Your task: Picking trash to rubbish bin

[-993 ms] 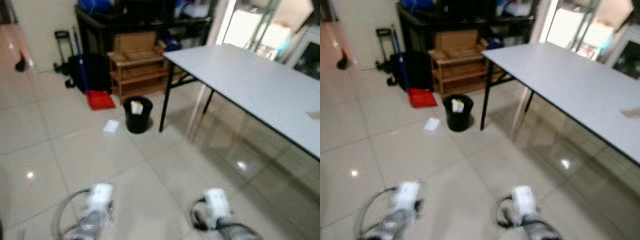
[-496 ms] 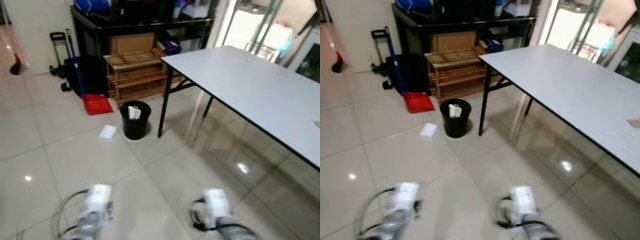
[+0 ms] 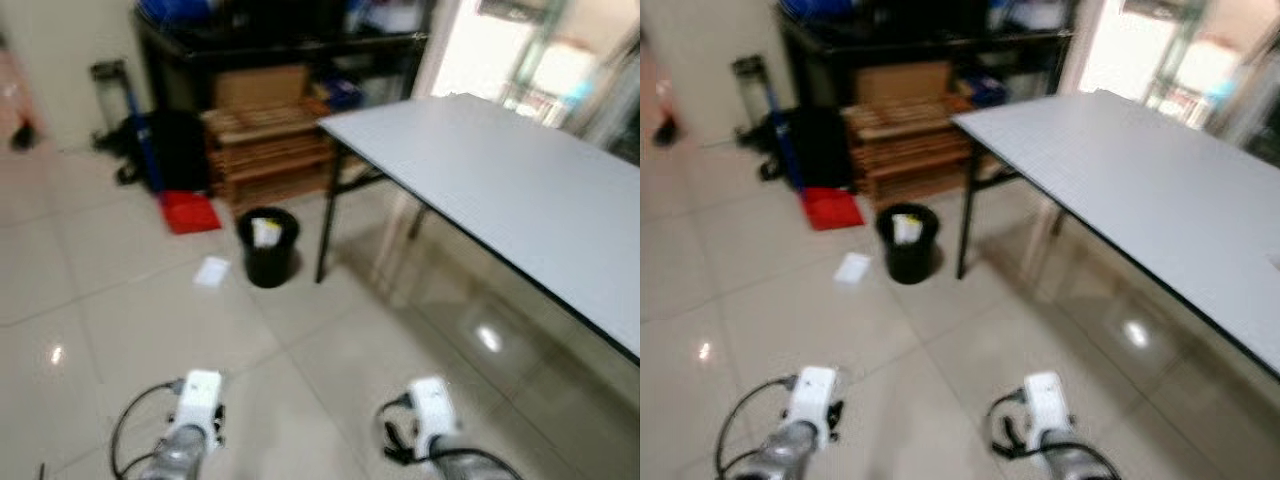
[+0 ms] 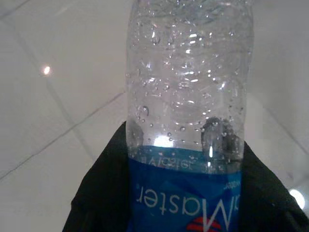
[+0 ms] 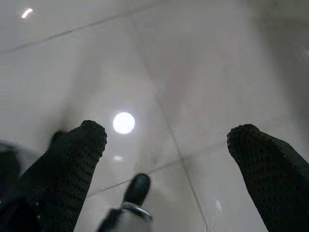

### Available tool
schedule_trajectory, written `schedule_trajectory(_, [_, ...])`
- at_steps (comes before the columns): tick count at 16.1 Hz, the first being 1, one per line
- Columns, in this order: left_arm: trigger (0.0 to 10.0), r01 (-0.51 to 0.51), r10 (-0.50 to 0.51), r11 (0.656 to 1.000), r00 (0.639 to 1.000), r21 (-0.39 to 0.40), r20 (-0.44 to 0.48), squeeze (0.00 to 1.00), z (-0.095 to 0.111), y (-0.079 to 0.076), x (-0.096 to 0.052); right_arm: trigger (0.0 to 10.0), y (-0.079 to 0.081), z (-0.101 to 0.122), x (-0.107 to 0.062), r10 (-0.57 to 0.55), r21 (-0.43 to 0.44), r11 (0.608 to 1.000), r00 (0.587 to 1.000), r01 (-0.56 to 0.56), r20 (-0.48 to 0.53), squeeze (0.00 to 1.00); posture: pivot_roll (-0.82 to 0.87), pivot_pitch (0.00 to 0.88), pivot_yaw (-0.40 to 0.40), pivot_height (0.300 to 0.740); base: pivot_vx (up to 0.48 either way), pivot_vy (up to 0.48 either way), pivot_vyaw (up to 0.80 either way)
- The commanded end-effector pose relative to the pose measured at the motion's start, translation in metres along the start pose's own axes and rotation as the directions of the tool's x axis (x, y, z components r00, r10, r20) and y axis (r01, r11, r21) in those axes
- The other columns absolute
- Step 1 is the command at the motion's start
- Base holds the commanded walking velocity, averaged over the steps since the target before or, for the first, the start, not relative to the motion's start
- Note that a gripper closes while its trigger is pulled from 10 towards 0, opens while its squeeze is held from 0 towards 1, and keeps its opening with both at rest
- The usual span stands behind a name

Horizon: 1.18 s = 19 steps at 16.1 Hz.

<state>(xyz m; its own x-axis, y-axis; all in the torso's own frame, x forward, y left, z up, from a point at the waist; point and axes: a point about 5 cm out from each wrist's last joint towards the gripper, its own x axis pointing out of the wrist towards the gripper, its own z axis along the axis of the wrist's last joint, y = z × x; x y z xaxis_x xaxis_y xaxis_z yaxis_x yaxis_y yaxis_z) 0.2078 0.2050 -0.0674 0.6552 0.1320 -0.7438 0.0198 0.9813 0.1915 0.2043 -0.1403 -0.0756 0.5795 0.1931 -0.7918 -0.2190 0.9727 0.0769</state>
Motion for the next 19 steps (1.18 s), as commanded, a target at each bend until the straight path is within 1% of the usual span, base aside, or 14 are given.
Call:
schedule_trajectory(1, [10.0, 0.009, -0.009, 1.000, 1.000, -0.008, 0.009, 0.00, 0.0038, -0.0051, 0.0008, 10.0, -0.0085, 0.0029, -0.0013, -0.020, -0.014, 1.000, 1.000, 0.020, 0.010, 0.00, 0.02, 0.014, -0.091, 0.740, 0.390, 0.000, 0.80])
schedule_trajectory(6, [10.0, 0.011, -0.011, 1.000, 1.000, -0.009, 0.013, 0.00, 0.0056, -0.0055, 0.0011, 10.0, -0.0083, 0.0042, -0.0011, -0.017, -0.005, 1.000, 1.000, 0.017, 0.013, 0.00, 0.02, 0.010, -0.091, 0.740, 0.390, 0.000, 0.80])
schedule_trajectory(12, [10.0, 0.011, -0.011, 1.000, 1.000, -0.016, 0.014, 0.00, 0.0054, -0.0071, 0.0010, 10.0, -0.0088, 0.0043, -0.0012, -0.013, 0.005, 1.000, 1.000, 0.013, 0.015, 0.00, 0.03, 0.012, -0.094, 0.740, 0.393, 0.000, 0.00])
schedule_trajectory(14, [10.0, 0.011, -0.010, 1.000, 1.000, -0.015, 0.012, 0.00, 0.0046, -0.0067, 0.0009, 10.0, -0.0087, 0.0036, -0.0013, -0.015, 0.022, 1.000, 1.000, 0.015, 0.017, 0.00, 0.03, 0.014, -0.095, 0.740, 0.392, 0.000, 0.00])
schedule_trajectory(19, [10.0, 0.008, -0.008, 1.000, 1.000, -0.016, 0.011, 0.00, 0.0047, -0.0061, 0.0009, 10.0, -0.0082, 0.0048, -0.0012, -0.004, 0.007, 1.000, 1.000, 0.004, 0.020, 0.00, 0.03, 0.015, -0.095, 0.740, 0.393, 0.000, 0.00])
